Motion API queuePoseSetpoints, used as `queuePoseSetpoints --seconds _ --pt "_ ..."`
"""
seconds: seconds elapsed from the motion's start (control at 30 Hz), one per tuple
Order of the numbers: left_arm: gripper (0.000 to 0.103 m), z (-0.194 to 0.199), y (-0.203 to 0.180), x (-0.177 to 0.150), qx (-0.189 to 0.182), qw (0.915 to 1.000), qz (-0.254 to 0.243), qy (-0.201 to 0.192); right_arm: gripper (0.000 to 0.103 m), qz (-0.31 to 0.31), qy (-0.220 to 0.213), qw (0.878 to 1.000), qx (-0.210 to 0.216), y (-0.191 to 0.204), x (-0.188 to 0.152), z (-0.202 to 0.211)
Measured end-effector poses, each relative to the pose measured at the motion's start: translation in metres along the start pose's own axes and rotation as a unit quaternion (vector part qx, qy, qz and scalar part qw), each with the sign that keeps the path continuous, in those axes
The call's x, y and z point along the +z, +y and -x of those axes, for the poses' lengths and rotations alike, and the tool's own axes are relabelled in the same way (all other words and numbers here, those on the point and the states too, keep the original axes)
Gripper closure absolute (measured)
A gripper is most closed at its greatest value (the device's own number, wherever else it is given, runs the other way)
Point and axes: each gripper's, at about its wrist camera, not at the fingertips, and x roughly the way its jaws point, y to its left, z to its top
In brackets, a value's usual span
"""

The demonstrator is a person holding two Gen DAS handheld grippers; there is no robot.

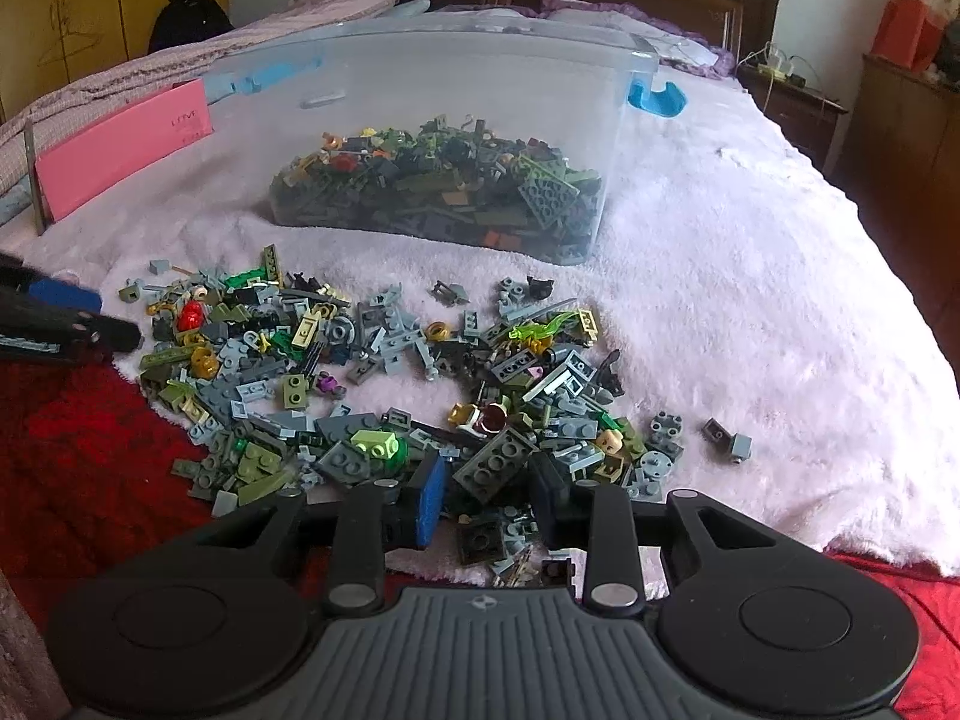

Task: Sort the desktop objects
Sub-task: 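Move both open tools back down to the loose Lego pile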

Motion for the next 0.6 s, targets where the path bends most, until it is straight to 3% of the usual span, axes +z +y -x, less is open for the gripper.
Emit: queuePoseSetpoints --seconds 0.1,0.33,0.5,0.6 --pt "0.055 -0.001 -0.014 -0.001 -0.014 0.9996 -0.025 0.005 0.074 -0.005 -0.010 1.000 0.000 0.002 0.003 0.005" --pt "0.055 -0.025 -0.012 -0.004 0.042 0.9978 -0.047 0.023 0.075 0.011 -0.024 1.000 0.008 0.010 0.013 0.011" --pt "0.056 -0.028 -0.001 0.001 0.093 0.9943 -0.052 0.005 0.075 0.008 -0.013 1.000 0.015 0.011 0.010 0.007" --pt "0.056 -0.025 0.007 0.006 0.097 0.9943 -0.046 -0.004 0.075 0.006 -0.013 1.000 0.015 0.011 0.009 0.007"
